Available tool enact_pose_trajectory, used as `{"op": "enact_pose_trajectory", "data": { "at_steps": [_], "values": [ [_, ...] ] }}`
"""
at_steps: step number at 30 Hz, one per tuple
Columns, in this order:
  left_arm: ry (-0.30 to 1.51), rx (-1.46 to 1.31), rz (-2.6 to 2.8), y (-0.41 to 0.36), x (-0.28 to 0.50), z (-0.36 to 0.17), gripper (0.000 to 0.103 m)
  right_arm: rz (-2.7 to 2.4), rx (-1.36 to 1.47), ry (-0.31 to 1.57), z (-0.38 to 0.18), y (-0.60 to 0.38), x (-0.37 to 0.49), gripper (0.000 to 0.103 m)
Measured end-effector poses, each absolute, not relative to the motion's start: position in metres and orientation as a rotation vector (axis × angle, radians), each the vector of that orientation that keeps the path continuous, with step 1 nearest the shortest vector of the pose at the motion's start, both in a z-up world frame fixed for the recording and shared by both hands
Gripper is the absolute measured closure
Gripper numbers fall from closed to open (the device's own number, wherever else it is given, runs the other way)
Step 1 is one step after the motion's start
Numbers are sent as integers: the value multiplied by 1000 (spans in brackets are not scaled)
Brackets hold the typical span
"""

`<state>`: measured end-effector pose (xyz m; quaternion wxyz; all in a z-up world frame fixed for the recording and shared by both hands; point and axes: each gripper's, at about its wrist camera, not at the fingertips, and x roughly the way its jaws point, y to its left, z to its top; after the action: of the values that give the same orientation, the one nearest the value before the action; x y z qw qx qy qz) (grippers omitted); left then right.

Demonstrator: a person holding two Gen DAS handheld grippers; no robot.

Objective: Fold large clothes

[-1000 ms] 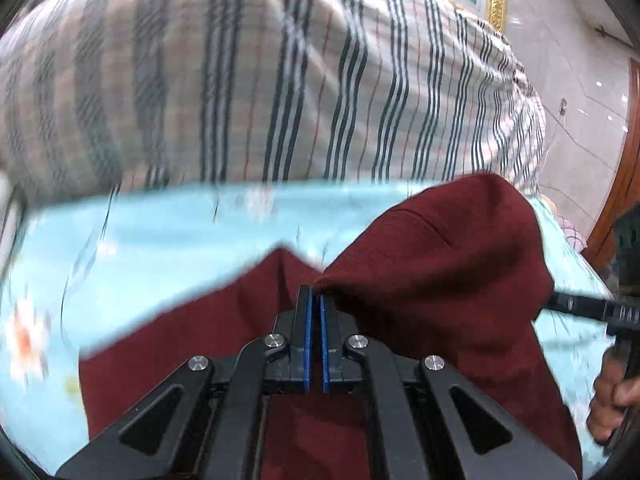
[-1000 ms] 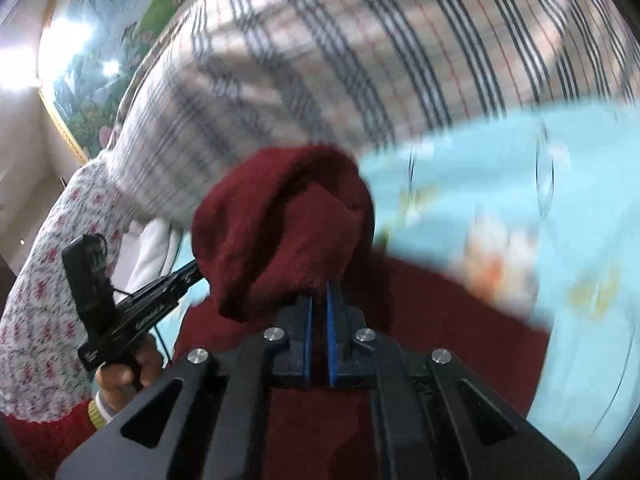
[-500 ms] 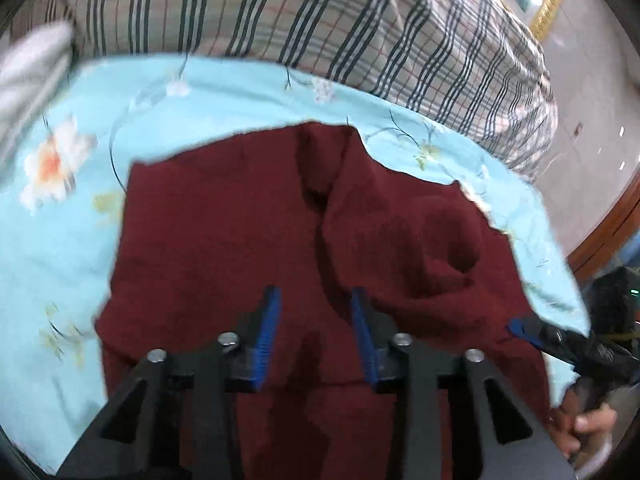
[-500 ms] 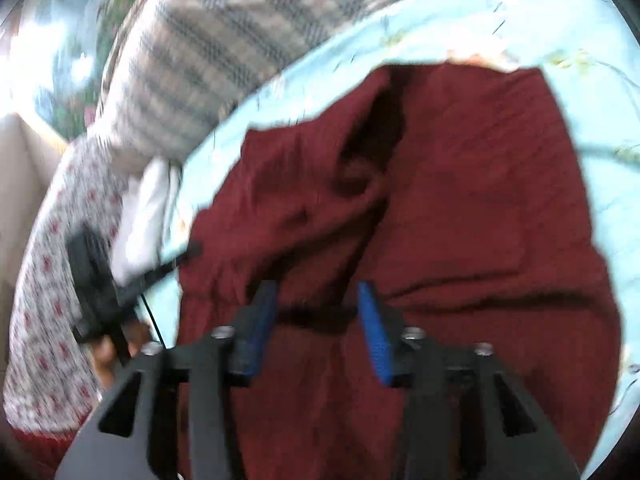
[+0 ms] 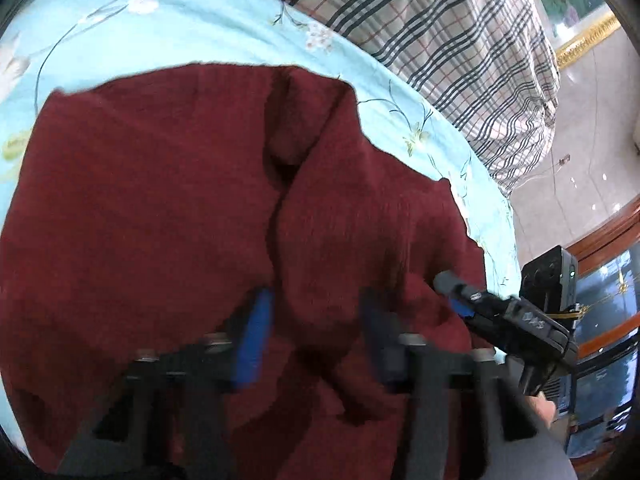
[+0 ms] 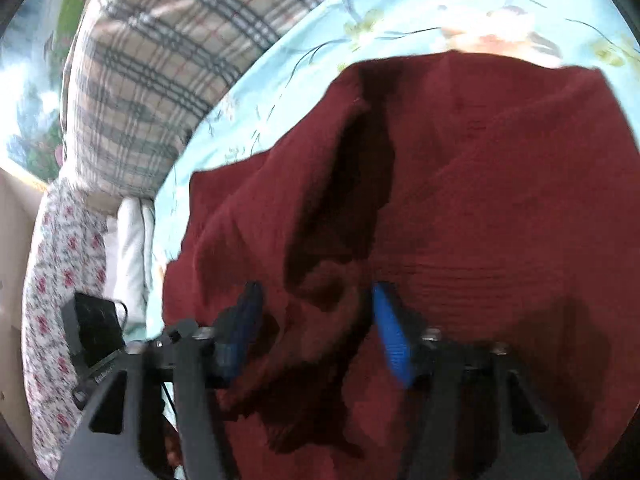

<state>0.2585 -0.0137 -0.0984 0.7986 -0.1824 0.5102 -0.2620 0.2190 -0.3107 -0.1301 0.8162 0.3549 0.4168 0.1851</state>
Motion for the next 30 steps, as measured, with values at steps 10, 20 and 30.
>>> {"op": "enact_pose_trajectory", "data": {
  "at_steps": [10, 20, 30],
  "values": [
    [731, -190, -560, -5, 224, -15, 101, 490, 719, 536, -56, -335, 174, 96],
    [947, -154, -535, 6, 200, -82, 50, 386, 745, 804, -141, -337, 152, 88],
    [1044, -171, -544, -20, 226, -90, 44, 400, 703, 826, -135, -317, 160, 74]
  ]
}}
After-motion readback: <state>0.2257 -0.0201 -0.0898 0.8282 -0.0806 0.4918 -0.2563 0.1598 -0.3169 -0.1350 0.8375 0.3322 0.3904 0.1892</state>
